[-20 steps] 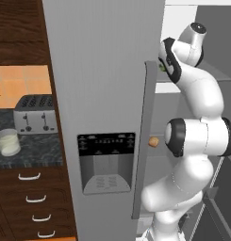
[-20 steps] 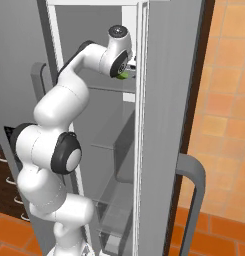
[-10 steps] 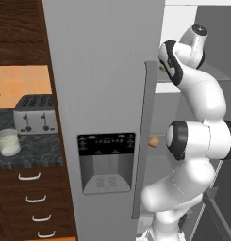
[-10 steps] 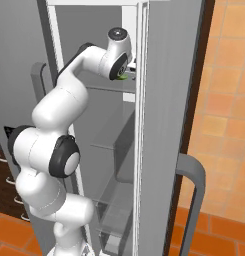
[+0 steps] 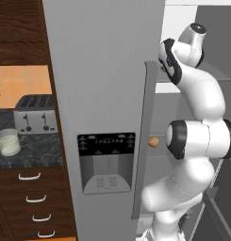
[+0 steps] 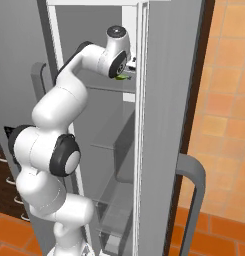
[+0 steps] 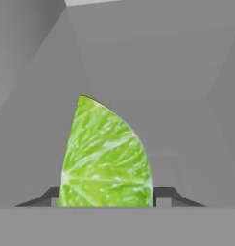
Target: Grab a lemon wedge from the fridge and one ice cube from the ice bowl, and put them in the glass of lemonade.
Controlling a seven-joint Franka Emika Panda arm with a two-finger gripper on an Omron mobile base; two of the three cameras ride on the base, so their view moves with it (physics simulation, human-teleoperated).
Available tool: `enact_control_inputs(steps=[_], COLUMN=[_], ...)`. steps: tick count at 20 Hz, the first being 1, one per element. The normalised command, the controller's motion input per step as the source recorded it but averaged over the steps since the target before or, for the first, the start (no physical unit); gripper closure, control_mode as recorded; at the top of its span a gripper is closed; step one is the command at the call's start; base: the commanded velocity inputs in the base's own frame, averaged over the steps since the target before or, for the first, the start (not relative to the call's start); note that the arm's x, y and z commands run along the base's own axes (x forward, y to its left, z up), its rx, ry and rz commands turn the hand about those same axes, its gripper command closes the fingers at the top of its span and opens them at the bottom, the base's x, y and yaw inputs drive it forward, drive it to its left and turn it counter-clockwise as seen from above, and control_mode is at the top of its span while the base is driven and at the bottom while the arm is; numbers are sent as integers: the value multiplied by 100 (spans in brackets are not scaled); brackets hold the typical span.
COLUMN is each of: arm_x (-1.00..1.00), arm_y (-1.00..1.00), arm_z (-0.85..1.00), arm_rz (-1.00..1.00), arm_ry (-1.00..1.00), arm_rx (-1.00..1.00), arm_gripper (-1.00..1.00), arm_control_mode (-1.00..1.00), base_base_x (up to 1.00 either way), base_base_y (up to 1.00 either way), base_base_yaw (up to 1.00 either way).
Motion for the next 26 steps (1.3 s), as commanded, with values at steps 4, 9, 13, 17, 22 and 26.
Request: enact_control_inputs(steps=[4,9,13,17,22,26], arm_x=[-8,-70,-100,-100,-100,-100], arm_y=[0,-6,-5,0,6,31], arm_z=[0,0,18,28,-12,-76], arm_rz=[0,0,0,4,10,8], arm_ry=[0,-2,-5,2,8,0], arm_rx=[0,0,0,-4,-12,-19], arm_gripper=[100,100,100,100,100,100], arm_control_mode=[-100,-100,-100,-100,-100,-100], base_base_x=[0,0,0,0,0,0], base_base_y=[0,0,0,0,0,0], base_base_yaw=[0,0,0,0,0,0])
